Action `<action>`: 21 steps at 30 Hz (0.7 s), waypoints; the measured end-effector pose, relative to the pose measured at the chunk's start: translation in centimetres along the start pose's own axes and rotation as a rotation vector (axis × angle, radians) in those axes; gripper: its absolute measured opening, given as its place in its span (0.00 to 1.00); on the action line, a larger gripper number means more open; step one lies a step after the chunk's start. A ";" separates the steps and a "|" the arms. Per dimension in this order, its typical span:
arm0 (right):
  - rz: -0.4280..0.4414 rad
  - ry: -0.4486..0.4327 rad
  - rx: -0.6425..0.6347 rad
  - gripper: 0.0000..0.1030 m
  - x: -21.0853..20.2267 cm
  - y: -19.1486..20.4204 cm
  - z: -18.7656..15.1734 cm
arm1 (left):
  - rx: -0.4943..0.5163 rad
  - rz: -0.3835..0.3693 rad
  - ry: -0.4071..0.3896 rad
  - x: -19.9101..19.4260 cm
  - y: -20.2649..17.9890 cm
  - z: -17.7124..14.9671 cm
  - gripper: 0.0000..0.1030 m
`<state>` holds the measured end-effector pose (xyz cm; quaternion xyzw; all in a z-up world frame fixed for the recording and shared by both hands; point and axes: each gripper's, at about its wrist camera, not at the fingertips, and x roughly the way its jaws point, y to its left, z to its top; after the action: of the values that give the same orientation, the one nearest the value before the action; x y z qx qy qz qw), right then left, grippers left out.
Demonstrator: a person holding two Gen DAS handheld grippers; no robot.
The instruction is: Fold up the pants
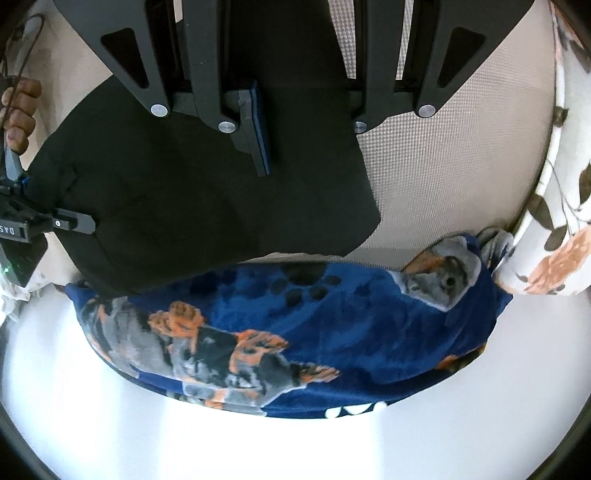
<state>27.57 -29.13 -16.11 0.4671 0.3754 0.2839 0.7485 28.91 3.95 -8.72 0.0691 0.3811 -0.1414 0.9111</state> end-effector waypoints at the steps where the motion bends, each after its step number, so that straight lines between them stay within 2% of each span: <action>1: -0.013 -0.001 -0.005 0.28 0.1 -0.2 0.0 | -0.008 0.001 0.004 0.2 0.2 -0.3 0.25; 5: -0.098 -0.008 -0.016 0.28 -0.2 -1.4 -0.4 | -0.033 0.009 0.028 1.3 0.7 -1.3 0.25; 8: -0.129 -0.018 -0.044 0.27 -0.2 -1.2 -0.5 | -0.027 0.025 0.032 1.9 0.5 -2.1 0.25; 13: -0.253 -0.028 -0.109 0.28 0.2 -0.3 -0.8 | -0.033 0.043 0.007 2.2 0.7 -2.9 0.32; 16: -0.322 -0.051 -0.163 0.29 0.6 0.3 -1.2 | -0.061 0.051 -0.005 2.4 1.1 -3.3 0.40; 18: -0.365 -0.065 -0.198 0.30 1.0 1.0 -1.4 | -0.078 0.063 -0.002 2.5 1.4 -3.3 0.51; 21: -0.423 -0.083 -0.243 0.33 1.5 1.8 -1.7 | -0.113 0.071 0.001 2.7 2.0 -3.3 0.58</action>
<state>26.85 -26.40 -15.44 0.2959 0.3967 0.1443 0.8569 29.05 6.05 -12.93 0.0313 0.3864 -0.0873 0.9177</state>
